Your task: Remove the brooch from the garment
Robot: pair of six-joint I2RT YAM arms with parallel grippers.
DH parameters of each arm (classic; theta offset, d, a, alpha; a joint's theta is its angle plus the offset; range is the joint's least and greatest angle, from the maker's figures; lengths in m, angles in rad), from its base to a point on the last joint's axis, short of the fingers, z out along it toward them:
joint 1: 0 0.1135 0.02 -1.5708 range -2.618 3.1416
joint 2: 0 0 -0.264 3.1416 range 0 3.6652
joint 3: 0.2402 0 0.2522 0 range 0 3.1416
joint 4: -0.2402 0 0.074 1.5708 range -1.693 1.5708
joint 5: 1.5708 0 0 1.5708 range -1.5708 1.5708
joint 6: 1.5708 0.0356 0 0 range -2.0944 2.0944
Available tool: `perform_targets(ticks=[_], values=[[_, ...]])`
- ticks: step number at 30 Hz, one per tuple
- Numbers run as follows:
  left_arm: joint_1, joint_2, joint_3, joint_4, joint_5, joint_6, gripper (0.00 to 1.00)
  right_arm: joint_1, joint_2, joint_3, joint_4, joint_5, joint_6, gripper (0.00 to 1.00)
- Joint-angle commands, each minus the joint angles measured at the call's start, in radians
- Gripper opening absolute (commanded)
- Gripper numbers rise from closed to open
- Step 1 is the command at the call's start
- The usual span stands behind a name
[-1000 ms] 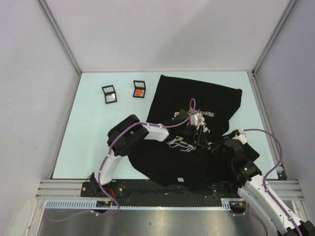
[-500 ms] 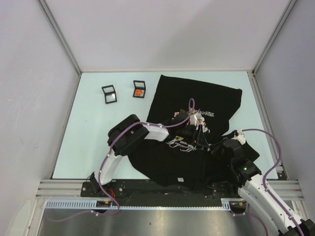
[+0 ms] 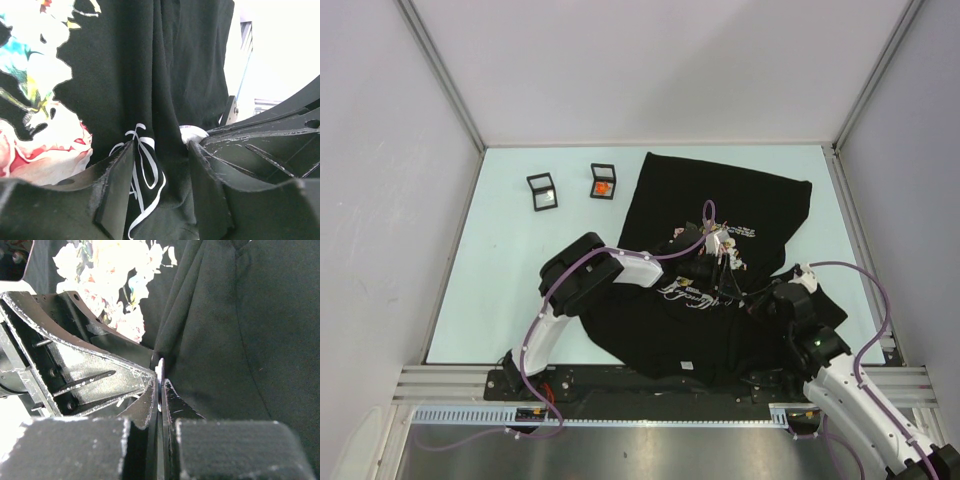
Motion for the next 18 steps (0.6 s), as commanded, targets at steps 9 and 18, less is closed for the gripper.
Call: perform_targets(ticks=[9, 18], values=[[0.006, 0.039, -0.044, -0.021, -0.082, 0.049, 0.29, 0.008, -0.060, 0.004, 0.077, 0.024, 0.012, 0.00], [0.009, -0.007, -0.072, 0.023, -0.090, 0.052, 0.20, 0.006, -0.207, 0.010, -0.065, 0.093, 0.033, 0.00]])
